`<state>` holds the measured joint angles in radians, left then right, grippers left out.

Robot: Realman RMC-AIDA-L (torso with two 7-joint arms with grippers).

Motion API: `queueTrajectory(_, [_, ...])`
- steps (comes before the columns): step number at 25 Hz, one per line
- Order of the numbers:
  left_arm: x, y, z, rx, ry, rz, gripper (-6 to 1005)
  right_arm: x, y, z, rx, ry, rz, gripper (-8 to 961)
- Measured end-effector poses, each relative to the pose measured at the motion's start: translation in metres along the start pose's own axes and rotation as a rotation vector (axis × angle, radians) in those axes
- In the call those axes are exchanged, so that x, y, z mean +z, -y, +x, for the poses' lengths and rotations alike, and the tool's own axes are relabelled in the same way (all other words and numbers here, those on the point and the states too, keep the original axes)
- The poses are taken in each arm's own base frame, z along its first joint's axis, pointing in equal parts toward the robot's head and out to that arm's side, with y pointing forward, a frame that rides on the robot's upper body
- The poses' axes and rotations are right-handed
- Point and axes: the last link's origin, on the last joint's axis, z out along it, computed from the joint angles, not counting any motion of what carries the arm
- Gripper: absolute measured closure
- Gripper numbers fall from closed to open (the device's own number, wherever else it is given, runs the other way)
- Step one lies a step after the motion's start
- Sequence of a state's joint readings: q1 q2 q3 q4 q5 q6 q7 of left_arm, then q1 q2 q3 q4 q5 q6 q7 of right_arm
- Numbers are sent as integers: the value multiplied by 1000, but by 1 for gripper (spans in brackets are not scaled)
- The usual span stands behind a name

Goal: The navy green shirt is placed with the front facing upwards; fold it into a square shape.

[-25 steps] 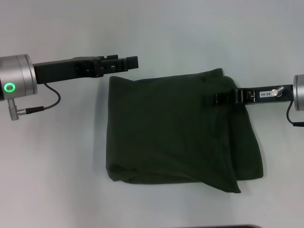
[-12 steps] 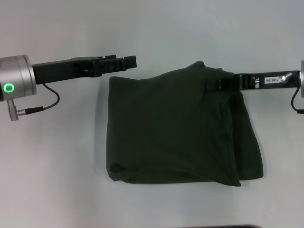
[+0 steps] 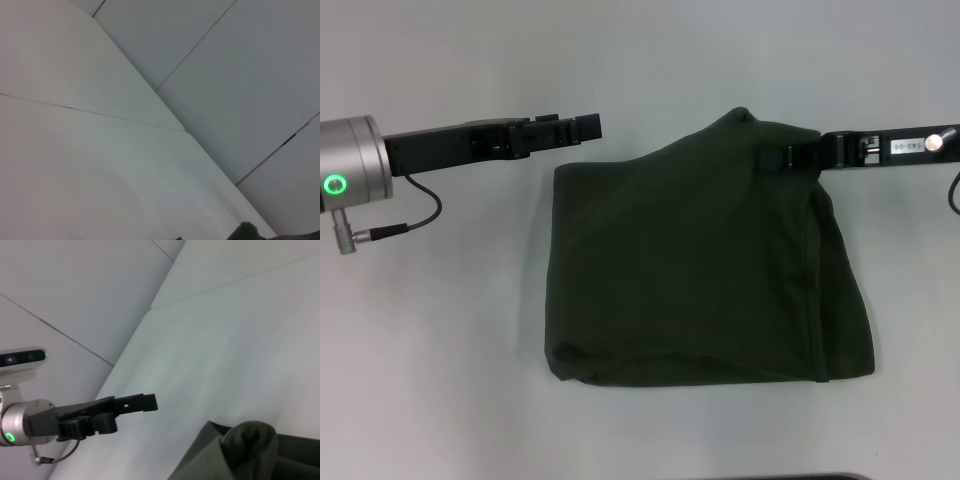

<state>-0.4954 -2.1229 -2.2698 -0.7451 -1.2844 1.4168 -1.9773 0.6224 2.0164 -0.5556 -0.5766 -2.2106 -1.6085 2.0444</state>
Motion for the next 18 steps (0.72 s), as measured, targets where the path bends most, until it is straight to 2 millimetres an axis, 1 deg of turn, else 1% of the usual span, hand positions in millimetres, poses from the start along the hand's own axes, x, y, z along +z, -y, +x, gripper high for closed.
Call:
queueTrajectory(8, [-1, 3, -1, -16, -2, 12, 65, -14, -6, -2, 4, 3, -35, 872])
queueTrajectory(18, [0, 4, -2, -25, 0, 10, 65, -21, -16, -1, 21, -21, -105, 872])
